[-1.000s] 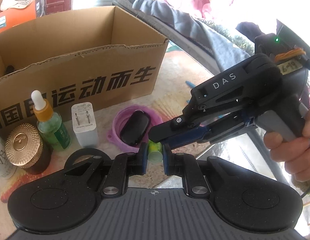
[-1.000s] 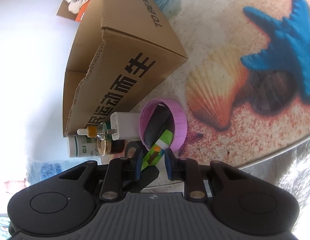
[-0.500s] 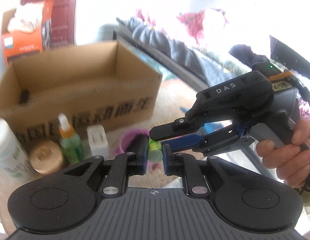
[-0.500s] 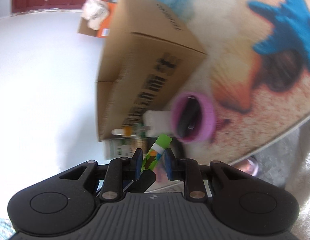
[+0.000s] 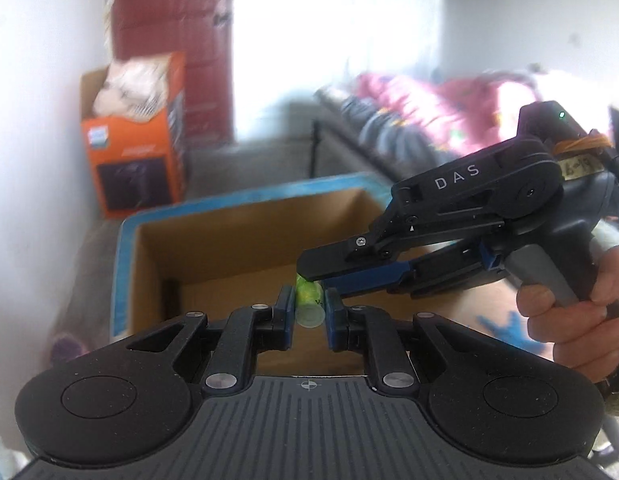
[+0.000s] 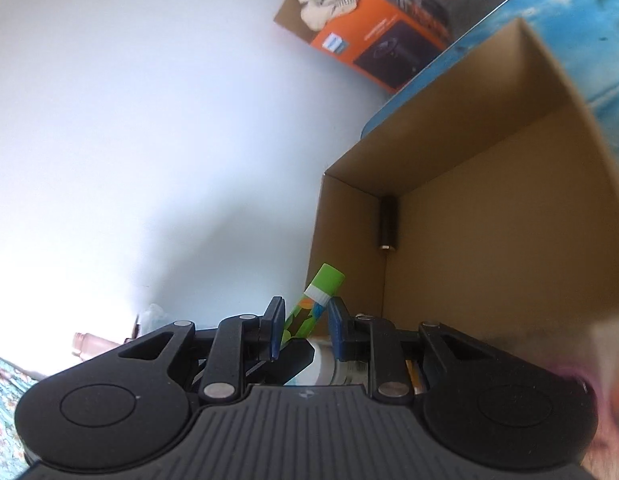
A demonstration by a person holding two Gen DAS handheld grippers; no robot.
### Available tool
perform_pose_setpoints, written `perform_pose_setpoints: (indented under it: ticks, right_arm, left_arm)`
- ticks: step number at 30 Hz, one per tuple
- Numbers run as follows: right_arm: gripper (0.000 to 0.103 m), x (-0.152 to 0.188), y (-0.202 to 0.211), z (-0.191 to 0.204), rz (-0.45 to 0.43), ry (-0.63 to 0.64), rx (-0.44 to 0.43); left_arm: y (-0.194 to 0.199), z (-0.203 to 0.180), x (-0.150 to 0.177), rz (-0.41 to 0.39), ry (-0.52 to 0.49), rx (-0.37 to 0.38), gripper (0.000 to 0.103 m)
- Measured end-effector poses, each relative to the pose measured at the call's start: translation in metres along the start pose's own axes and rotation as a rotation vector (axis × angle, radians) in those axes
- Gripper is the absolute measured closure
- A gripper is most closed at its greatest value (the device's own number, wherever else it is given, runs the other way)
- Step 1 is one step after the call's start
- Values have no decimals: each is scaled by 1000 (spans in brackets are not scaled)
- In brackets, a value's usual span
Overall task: Organize rigid objects
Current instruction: 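Lower the green-and-white tube into the box and open the right gripper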
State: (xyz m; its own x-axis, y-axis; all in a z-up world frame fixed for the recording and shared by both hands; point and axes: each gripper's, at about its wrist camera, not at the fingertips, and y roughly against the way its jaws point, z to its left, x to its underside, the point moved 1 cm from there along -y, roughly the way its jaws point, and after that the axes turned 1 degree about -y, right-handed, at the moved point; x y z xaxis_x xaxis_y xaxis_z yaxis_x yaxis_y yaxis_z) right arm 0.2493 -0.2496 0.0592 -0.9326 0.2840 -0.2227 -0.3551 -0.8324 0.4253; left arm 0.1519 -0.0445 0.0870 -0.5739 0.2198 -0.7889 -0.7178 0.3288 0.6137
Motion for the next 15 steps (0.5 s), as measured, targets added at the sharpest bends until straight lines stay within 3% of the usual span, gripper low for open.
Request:
perform_pose_setpoints:
  ticks: [4, 8, 15]
  right_arm:
    - [78, -32, -52, -17, 105, -54, 58]
    - [78, -48, -93, -31, 179, -74, 129]
    - [78, -55, -135, -39, 240, -92, 183]
  left_arm:
    - [-49, 29, -2, 134, 50, -42, 89]
    - [-77, 43, 2, 218, 27, -109, 89]
    - [-88, 48, 3, 275, -21, -184, 88]
